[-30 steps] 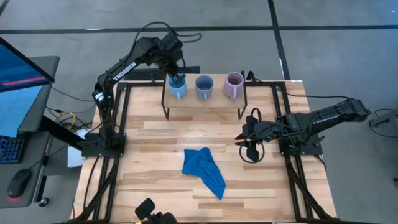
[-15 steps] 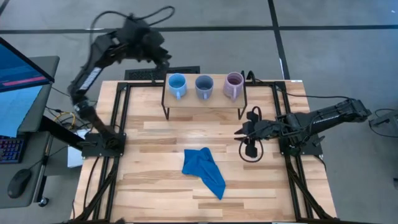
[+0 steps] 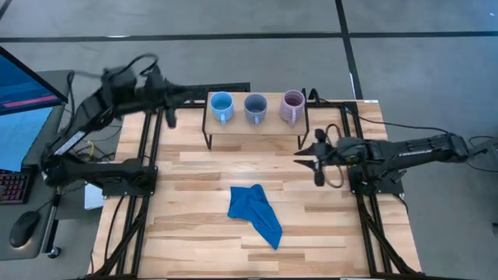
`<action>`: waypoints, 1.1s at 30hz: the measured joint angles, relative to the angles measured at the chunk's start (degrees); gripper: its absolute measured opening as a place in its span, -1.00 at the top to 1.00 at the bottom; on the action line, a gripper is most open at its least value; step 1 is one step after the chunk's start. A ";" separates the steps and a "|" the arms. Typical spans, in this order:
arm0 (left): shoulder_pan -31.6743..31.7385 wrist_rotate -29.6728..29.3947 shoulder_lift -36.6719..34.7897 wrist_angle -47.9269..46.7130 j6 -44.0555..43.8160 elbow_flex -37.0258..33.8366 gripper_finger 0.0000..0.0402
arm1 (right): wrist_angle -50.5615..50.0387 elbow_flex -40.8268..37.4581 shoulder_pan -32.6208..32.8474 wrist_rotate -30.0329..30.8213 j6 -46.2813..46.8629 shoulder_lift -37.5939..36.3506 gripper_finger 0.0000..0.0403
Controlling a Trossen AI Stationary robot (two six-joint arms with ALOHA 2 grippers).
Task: Stack small to large cups/mugs on shelf
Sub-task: Return to Home Position
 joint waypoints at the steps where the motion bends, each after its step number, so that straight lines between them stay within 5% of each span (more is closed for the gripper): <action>1: 0.00 1.47 -2.40 2.43 0.36 -3.23 0.57 | 2.17 -2.10 -0.70 -0.75 0.25 -2.35 0.36; 7: -0.31 7.28 -13.78 17.10 -1.20 -20.67 0.71 | 6.99 -7.31 -2.19 -1.14 -0.06 -15.62 0.36; 18: -0.89 0.22 -23.21 38.48 -3.60 -48.09 0.84 | -3.20 -7.87 -5.08 6.60 1.72 -26.91 0.36; 33: -0.87 -2.84 -37.62 43.96 -6.51 -63.33 0.86 | 9.97 -20.91 -6.36 6.38 -3.67 -34.16 0.36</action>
